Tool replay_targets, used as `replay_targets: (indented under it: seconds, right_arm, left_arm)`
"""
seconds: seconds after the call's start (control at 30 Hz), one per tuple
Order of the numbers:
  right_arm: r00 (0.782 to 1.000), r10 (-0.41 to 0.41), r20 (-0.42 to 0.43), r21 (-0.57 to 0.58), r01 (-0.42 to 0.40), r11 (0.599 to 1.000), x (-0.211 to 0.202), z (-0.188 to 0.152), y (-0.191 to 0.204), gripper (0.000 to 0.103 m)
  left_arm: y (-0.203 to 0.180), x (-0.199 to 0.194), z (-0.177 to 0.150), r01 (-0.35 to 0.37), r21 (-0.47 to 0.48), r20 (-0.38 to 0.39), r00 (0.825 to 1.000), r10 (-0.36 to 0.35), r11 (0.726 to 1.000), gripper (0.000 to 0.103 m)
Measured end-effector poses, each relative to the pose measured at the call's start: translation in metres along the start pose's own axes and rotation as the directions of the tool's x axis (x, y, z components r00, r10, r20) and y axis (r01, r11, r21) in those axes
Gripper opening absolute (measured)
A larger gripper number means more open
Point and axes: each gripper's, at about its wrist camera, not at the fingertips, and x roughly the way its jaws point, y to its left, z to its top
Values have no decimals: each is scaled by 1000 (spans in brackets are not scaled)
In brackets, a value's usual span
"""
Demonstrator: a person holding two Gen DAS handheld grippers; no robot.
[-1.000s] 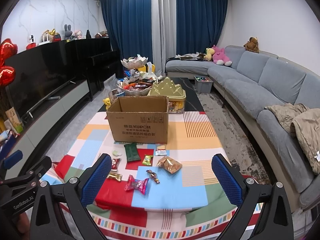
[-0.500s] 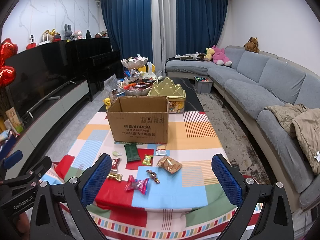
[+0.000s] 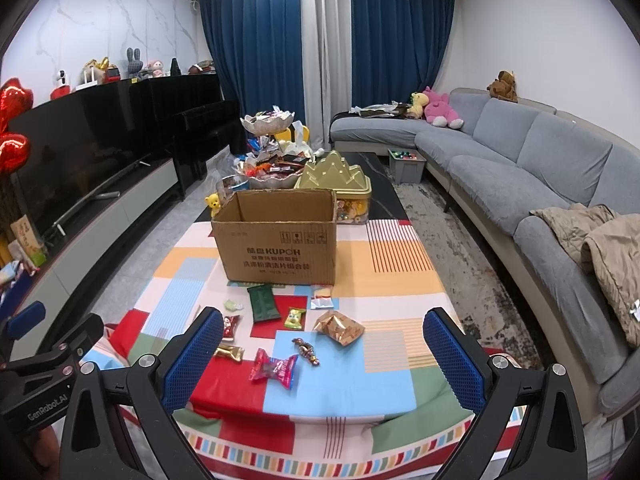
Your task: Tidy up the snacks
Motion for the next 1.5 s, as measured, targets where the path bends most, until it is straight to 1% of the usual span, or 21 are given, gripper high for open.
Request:
replay_targets:
  seconds: [0.33,0.63,0.87,1.5]
  right_arm:
    - [1000,-2,-17,2,2,1000,4,-1,-2,101]
    - [999,-6,-35,-10,6,1000,18,5,-2,101]
    - [998,-12,-66,-20,10,1000,38,14,-3,101]
    - [990,-27,-138,-41,22,999,81,23,-2,101]
  left_arm:
    - [0,5,-3,0,11,-10,1000,0,1000,103]
    - [0,20,8,-10,30,-21,1000,11,999,103]
    - [-4,34,14,-13,48,-40,999,15,999,103]
    - [-14,79,27,-9,90,-109,994,19,996,103]
